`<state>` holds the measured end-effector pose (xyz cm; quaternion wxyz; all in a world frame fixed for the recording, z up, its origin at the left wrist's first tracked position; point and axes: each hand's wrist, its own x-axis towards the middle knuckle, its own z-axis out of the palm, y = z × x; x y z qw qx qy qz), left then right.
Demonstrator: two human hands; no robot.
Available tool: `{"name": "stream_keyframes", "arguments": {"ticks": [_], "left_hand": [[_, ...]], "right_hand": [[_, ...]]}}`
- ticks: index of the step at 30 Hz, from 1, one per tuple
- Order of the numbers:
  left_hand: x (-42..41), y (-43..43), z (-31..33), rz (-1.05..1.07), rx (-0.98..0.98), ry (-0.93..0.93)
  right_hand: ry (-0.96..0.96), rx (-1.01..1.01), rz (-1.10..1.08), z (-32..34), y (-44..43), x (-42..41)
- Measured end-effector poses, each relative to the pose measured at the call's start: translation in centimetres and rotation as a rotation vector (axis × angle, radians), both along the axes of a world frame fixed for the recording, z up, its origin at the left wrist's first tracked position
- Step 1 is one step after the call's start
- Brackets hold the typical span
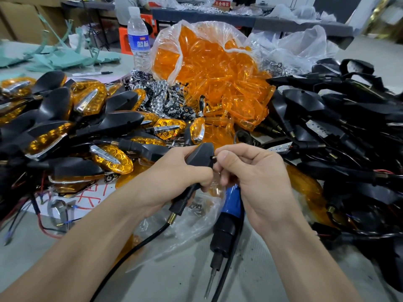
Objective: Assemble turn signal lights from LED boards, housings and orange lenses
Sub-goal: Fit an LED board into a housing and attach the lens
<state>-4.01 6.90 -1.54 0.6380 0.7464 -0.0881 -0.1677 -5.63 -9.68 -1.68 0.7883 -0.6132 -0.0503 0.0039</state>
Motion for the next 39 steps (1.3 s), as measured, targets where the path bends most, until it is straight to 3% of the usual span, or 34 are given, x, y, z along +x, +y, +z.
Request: {"name": "stream_keyframes", "arguments": {"ticks": [9, 15, 19, 21, 24, 26, 28, 36, 39], "left_hand": [[-0.1, -0.1, -0.2, 0.018, 0.031, 0.004], [-0.2, 0.6, 0.5, -0.107, -0.143, 0.085], [-0.2, 0.7, 0.7, -0.121, -0.21, 0.087], [0.0, 0.7, 0.6, -0.08, -0.241, 0.105], [0.4, 1.0, 0.4, 0.002, -0.24, 0.113], [0.6, 1.0, 0.5, 0.038, -0.26, 0.11], [0.5, 1.0, 0.6, 0.053, -0.276, 0.106], [0.2, 0.6, 0.6, 0.068, -0.244, 0.101], [0.3, 0.6, 0.5, 0.076, -0.234, 0.107]], "right_hand": [[0.037, -0.151, -0.142, -0.3, 0.2, 0.1], [0.089, -0.266, 0.0, 1.2, 0.2, 0.1], [0.043, -0.337, -0.06, 1.6, 1.0, -0.5], [-0.04, -0.53, -0.182, 1.3, 0.7, -1.0], [-0.114, -1.057, -0.308, 0.5, 0.2, -2.9], [-0.072, -1.282, -0.337, 0.2, 0.2, -4.6], [0.047, -1.382, -0.346, 0.0, 0.3, -5.8], [0.355, -1.415, -0.228, 0.3, 0.7, -4.5], [0.451, -1.303, -0.175, 0.1, 0.8, -3.4]]}}
